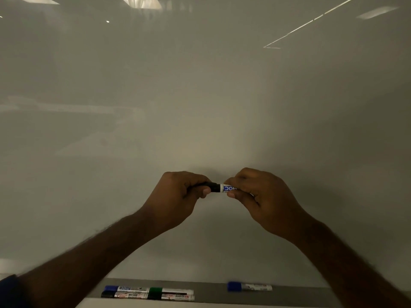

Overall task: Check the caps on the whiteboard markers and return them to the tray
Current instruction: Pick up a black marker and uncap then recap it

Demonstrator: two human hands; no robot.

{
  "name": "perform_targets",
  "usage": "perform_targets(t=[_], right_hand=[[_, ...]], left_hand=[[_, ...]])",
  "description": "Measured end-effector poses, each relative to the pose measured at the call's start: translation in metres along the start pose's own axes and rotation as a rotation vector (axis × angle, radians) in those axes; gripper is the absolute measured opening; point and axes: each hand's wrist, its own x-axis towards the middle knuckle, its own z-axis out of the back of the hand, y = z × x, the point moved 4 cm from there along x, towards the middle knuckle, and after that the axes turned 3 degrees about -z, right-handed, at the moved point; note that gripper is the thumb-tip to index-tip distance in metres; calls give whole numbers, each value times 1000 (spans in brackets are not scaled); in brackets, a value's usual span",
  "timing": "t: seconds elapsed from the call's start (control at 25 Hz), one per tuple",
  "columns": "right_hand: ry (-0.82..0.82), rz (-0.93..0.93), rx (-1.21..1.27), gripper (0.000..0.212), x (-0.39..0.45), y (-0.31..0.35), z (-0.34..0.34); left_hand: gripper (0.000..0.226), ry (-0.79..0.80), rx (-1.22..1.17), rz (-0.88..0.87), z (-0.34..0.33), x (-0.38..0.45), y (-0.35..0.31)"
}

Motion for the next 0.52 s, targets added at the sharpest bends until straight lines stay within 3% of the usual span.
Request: perform_targets(t=[0.24,0.52], right_hand=[[-15,-88,121,25,-15,-23,-26],[100,-246,235,25,-67,-59,-94]], left_hand=[[16,48,-44,24,-24,-4,21],[25,216,-7,78,-94,-43,67]])
